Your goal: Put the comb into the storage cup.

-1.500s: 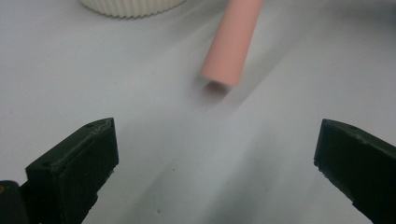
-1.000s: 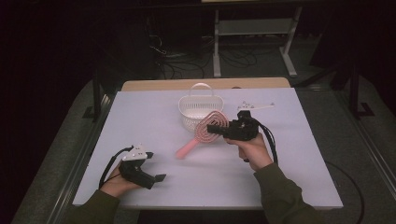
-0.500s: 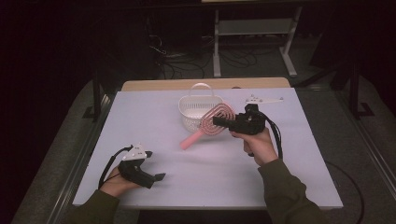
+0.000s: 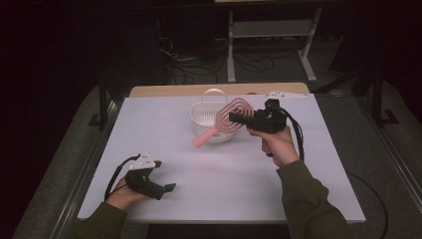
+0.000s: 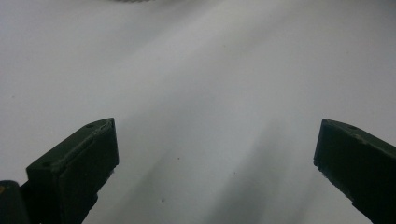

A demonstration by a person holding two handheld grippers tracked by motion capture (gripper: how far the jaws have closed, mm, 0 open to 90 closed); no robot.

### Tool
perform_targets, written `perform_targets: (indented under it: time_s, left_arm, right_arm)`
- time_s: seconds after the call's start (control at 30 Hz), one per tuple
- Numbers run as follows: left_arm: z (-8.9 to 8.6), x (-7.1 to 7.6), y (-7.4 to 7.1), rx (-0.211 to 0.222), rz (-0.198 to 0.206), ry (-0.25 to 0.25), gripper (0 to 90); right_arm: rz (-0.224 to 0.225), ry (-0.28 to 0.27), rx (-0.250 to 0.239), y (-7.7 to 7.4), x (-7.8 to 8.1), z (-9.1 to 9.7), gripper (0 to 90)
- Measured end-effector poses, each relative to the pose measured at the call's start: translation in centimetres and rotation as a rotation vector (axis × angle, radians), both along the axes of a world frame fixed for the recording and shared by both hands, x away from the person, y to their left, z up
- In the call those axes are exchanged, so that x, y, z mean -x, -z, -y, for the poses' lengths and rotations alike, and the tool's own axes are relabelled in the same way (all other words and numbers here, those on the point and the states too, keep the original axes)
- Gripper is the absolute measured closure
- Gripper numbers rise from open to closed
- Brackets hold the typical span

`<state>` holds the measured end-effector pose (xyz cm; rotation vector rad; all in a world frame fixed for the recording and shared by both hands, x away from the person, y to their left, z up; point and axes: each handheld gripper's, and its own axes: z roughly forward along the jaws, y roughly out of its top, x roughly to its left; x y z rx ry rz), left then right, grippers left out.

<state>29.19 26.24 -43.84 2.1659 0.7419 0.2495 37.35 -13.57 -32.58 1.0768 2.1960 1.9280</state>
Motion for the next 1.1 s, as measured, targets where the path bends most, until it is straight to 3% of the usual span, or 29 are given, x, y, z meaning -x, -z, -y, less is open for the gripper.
perform_targets:
  time_s: [0.6, 1.1]
  left_arm:
    - [0.2, 0.1, 0.1, -0.004, 0.005, 0.014, 0.1]
    - [0.2, 0.2, 0.1, -0.014, 0.013, 0.019, 0.1]
  right_arm:
    - [0.037, 0.036, -0.026, -2.5, -1.4, 0.4, 62.9]
    - [0.037, 0.089, -0.046, -2.6, -3.2, 0.7, 62.9]
